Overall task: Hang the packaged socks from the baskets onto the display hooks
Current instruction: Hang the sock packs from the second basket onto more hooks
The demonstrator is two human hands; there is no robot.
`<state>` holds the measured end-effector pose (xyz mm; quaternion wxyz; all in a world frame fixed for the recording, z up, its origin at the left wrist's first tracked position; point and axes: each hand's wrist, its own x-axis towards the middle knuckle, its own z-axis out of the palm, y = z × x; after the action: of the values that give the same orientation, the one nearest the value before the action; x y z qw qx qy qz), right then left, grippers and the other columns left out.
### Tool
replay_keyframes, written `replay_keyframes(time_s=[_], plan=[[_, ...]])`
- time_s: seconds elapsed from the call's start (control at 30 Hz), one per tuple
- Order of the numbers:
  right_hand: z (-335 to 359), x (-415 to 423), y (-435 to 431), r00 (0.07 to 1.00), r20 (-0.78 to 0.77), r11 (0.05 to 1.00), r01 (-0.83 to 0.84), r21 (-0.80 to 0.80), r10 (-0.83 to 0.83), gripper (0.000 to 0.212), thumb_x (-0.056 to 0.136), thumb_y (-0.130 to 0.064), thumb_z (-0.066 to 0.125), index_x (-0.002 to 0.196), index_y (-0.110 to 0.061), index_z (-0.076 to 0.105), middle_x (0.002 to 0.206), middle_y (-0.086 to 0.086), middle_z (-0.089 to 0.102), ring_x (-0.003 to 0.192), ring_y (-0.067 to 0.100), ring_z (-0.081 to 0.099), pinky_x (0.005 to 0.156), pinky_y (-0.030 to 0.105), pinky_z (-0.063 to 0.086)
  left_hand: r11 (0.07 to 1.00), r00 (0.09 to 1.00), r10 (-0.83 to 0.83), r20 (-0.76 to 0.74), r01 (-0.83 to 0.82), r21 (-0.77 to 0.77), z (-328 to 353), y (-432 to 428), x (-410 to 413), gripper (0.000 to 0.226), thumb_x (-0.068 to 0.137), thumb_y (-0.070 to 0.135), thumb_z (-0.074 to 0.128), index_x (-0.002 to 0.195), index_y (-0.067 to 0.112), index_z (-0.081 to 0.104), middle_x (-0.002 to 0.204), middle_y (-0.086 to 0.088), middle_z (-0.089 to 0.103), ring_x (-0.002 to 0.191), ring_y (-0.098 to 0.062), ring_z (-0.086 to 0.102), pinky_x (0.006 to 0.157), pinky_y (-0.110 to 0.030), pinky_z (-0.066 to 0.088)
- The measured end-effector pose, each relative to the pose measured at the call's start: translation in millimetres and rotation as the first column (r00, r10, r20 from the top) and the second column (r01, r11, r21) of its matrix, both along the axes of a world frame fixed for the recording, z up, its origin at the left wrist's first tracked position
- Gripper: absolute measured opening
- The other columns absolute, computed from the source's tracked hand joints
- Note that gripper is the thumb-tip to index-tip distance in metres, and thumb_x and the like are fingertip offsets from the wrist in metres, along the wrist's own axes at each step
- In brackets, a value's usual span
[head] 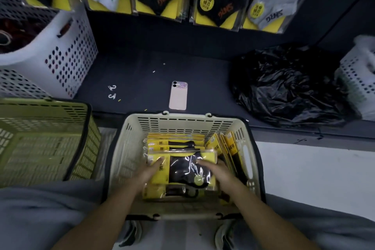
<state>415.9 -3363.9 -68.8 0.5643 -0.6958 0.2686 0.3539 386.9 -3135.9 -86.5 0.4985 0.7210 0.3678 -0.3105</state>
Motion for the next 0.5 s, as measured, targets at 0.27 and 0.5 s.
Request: replay_keyframes(time_s=[0.27,0.5], plan=[[139.6,37.0,-19.9,0.89,0.238,0.884,0.287,0.368,-0.389,0.064,0.062,-0.039,0.082,0.12,-0.018,0.064,0.11,0.001,0.072,0.099,0.02,0.069,0.078,0.036,0.057,0.947,0.772,0.321,0.548,-0.272,-0.172,128.0,-18.7,58.3,0.109,0.071,0.04,0.079,0.151,0.019,0.006,0.151,-0.009,0.03,0.135,-0.026,0.036,0.111,-0.042,0.031],[202.0,40.3,-7.8,0.833,0.333,0.753,0.143,0.642,-0.443,0.055,0.071,-0.041,0.076,0.119,-0.016,0.067,0.12,0.009,0.068,0.11,0.028,0.065,0.098,0.044,0.049,0.701,0.673,0.549,0.495,-0.049,-0.711,222.4,-64.0,78.4,0.024,0.081,0.029,0.071,0.102,0.019,0.065,0.094,0.004,0.074,0.086,-0.01,0.071,0.069,-0.021,0.056]])
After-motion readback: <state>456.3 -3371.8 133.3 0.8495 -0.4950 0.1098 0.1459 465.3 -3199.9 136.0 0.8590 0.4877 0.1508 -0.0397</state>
